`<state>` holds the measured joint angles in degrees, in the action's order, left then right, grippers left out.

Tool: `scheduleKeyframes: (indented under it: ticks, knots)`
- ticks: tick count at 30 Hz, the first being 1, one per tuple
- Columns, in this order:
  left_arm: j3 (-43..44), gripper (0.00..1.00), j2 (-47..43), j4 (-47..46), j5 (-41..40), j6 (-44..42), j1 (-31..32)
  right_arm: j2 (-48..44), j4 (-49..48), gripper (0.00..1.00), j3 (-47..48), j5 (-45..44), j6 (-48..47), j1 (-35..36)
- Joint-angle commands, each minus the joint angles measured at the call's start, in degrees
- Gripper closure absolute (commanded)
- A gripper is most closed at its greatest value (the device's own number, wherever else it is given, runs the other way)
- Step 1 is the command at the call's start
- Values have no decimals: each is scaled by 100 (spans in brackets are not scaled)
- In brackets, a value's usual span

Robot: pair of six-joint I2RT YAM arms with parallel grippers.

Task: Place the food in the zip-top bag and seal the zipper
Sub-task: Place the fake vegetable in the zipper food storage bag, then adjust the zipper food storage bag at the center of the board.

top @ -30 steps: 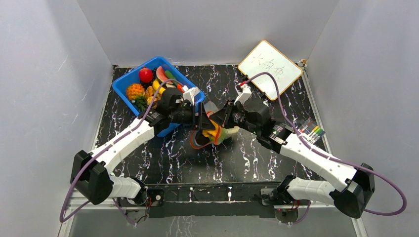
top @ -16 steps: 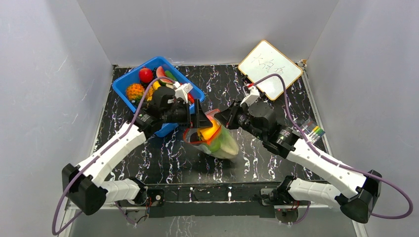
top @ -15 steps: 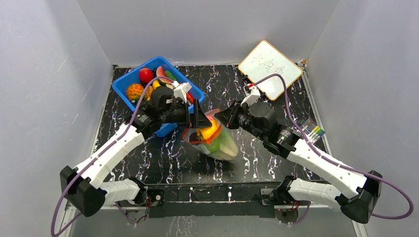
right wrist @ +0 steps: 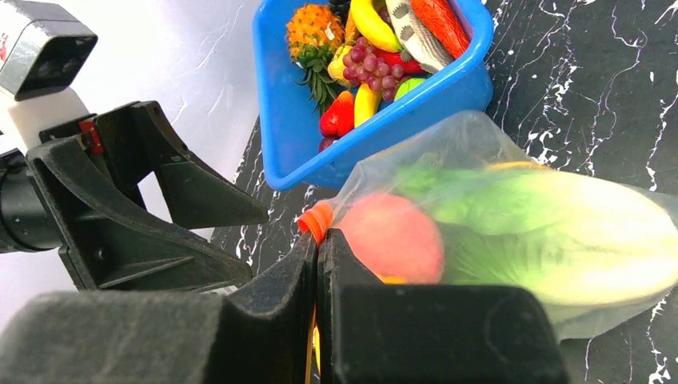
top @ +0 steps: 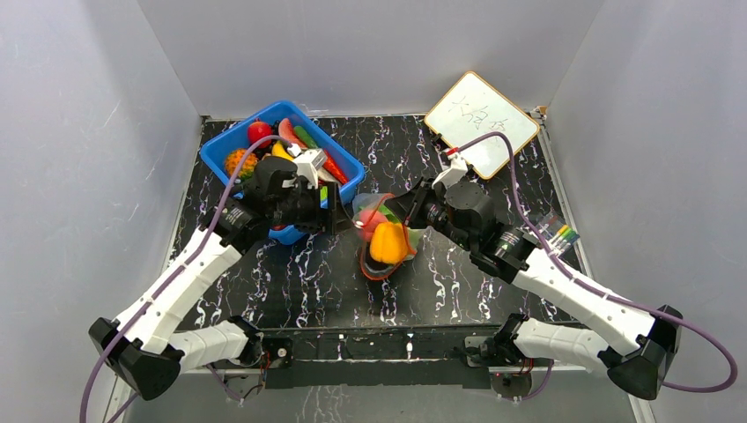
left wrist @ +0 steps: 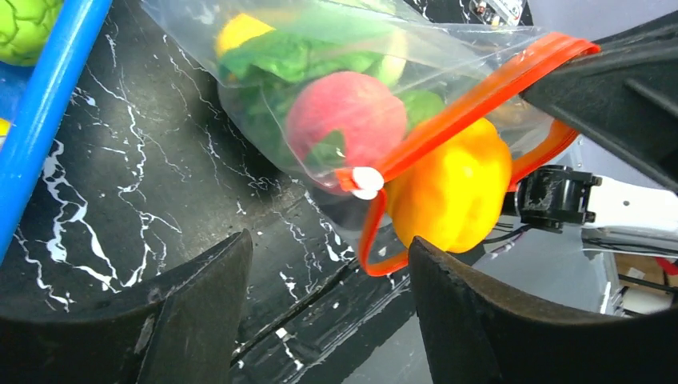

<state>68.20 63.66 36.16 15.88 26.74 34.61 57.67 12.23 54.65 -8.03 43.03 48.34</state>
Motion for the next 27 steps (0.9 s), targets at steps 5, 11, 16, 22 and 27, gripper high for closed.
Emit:
scheduleKeyframes:
  ticks: [5,11,16,22,27]
  knots:
    - [-646,36,-276,-439,934,-184,-2,-316,-590,100,291,-98,168,18]
    - [-999,38,-198,-954,1338,106,-3,-307,-616,100,293,-102,209,18]
    - [-1147,39,-217,-1108,1316,163,-2,-306,-657,100,249,-79,281,18]
    - [-1474,58,-106,-1502,1258,195,-5,-306,-704,100,201,-71,383,14]
    - [-1502,58,-15,-1721,1411,317,-5,-349,-713,100,123,-95,452,18]
